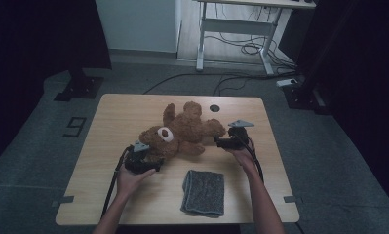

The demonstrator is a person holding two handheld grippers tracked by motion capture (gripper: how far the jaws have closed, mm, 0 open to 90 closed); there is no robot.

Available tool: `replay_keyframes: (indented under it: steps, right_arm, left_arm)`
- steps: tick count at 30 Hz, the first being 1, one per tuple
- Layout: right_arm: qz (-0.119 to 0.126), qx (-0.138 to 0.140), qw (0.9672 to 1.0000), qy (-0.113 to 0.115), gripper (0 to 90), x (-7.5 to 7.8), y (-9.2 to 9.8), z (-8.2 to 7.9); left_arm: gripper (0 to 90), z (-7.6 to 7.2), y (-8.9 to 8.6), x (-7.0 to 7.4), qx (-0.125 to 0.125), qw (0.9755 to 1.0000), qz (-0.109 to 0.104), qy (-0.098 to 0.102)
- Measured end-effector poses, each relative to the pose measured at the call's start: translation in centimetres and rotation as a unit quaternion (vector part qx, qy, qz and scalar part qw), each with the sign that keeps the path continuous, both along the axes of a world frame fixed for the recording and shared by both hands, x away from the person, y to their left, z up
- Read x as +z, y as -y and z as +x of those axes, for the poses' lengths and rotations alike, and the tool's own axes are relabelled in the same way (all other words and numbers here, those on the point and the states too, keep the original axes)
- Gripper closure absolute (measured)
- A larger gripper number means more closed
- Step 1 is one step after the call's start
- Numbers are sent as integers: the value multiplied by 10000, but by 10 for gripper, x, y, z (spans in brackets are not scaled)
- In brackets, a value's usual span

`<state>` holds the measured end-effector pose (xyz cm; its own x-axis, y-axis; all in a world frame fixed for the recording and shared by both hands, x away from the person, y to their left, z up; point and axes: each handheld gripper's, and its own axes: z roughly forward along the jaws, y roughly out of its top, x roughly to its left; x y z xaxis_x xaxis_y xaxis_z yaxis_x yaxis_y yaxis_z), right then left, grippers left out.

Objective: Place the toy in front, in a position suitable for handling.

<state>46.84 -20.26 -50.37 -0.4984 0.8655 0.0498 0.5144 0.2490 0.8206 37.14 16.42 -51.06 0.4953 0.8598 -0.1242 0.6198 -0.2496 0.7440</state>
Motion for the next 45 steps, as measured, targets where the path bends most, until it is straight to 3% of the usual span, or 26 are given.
replay_keyframes:
  steps: [4, 6, 9, 11, 12, 13, 15, 18, 21, 23, 31, 39, 45]
  right_arm:
    - [61, 66, 10000, -8, 135, -1, 1, 14]
    - [217, 159, 9996, -17, 145, -5, 1, 20]
    - [114, 225, 9995, -180, 163, -12, -5, 30]
    - [74, 253, 9995, -152, 214, -15, -11, 33]
    - [51, 268, 9995, -148, 280, -15, -14, 34]
    - [73, 303, 9994, -126, 407, -15, -17, 35]
    - [107, 346, 9992, -143, 502, -16, -19, 36]
    - [342, 379, 9981, -334, 625, -21, -20, 37]
    - [352, 407, 9978, -387, 650, -22, -20, 36]
    - [362, 417, 9977, -398, 665, -22, -20, 36]
    - [306, 343, 9988, -148, 695, -14, -18, 32]
    - [304, 179, 9988, 331, 720, 10, -11, 22]
    - [553, 118, 9967, 577, 722, 30, 3, 9]
  left_arm:
    - [174, 6, 3, -4, -47, 10000, -51, -70]
    - [173, 8, 5, -6, -33, 10000, -37, -79]
    - [181, 11, 4, -7, 55, 10000, -36, -55]
    - [227, 14, 3, -8, 128, 9999, -29, -43]
    - [227, 15, 2, -8, 141, 9999, -41, -28]
    - [249, 15, 1, -8, 173, 9998, -70, -6]
    - [297, 16, -1, -8, 228, 9997, -109, 15]
    - [471, 17, -3, -7, 271, 9995, -119, 111]
    - [573, 17, -4, -7, 267, 9994, -135, 158]
    - [593, 17, -4, -7, 274, 9993, -151, 201]
    - [648, 18, -5, -2, 246, 9989, -192, 361]
    - [693, 18, 2, 27, 95, 9973, -188, 705]
    - [697, 16, 9, 40, -49, 9964, -279, 805]
